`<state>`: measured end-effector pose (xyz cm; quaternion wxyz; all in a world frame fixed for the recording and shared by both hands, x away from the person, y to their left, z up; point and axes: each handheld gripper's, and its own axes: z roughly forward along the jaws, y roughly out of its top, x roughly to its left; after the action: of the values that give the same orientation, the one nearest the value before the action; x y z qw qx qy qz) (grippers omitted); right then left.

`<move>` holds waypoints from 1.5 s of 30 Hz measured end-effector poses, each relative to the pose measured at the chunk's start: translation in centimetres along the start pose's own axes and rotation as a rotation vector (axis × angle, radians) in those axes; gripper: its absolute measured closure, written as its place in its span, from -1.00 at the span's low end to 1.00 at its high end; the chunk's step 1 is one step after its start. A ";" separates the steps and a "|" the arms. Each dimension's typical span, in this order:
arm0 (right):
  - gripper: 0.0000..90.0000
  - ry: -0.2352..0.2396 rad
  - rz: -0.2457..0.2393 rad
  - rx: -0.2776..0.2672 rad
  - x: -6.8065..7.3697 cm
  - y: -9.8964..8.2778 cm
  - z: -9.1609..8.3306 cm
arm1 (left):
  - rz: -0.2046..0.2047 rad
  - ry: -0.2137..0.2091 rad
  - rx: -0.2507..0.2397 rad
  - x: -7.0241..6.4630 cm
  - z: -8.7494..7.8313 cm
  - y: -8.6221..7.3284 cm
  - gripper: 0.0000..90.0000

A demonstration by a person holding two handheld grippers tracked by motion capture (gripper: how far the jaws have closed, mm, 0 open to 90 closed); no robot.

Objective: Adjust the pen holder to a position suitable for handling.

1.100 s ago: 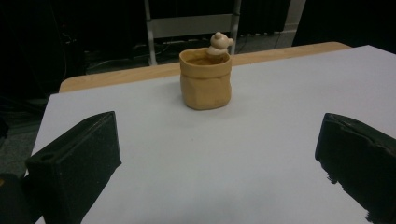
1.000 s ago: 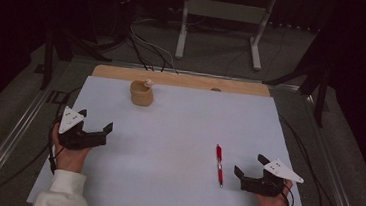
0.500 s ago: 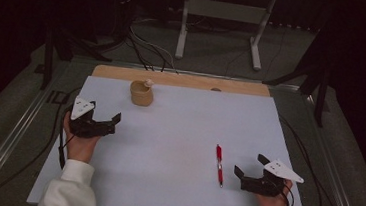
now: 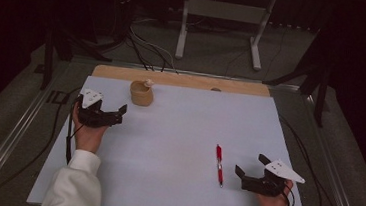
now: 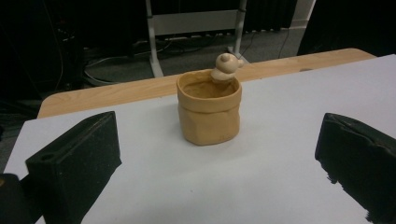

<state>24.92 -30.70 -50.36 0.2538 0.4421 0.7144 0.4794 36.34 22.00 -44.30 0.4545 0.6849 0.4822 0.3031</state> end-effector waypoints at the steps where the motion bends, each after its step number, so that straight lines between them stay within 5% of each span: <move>1: -1.00 0.000 0.002 -0.002 0.0 0.0 0.0 | 0.000 0.001 0.000 0.0 0.2 0.1 -0.99; 23: -1.00 0.003 0.003 -0.002 0.0 0.1 0.2 | 0.002 0.018 0.033 -0.6 4.9 1.5 -0.99; 45: -1.00 0.006 0.007 0.001 -0.1 0.0 0.3 | 0.006 -0.034 0.065 -1.7 8.7 2.2 -0.99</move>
<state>25.24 -30.68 -50.48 0.2501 0.4432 0.7138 0.4812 44.02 17.25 -45.76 0.4390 0.7059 0.4819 0.2770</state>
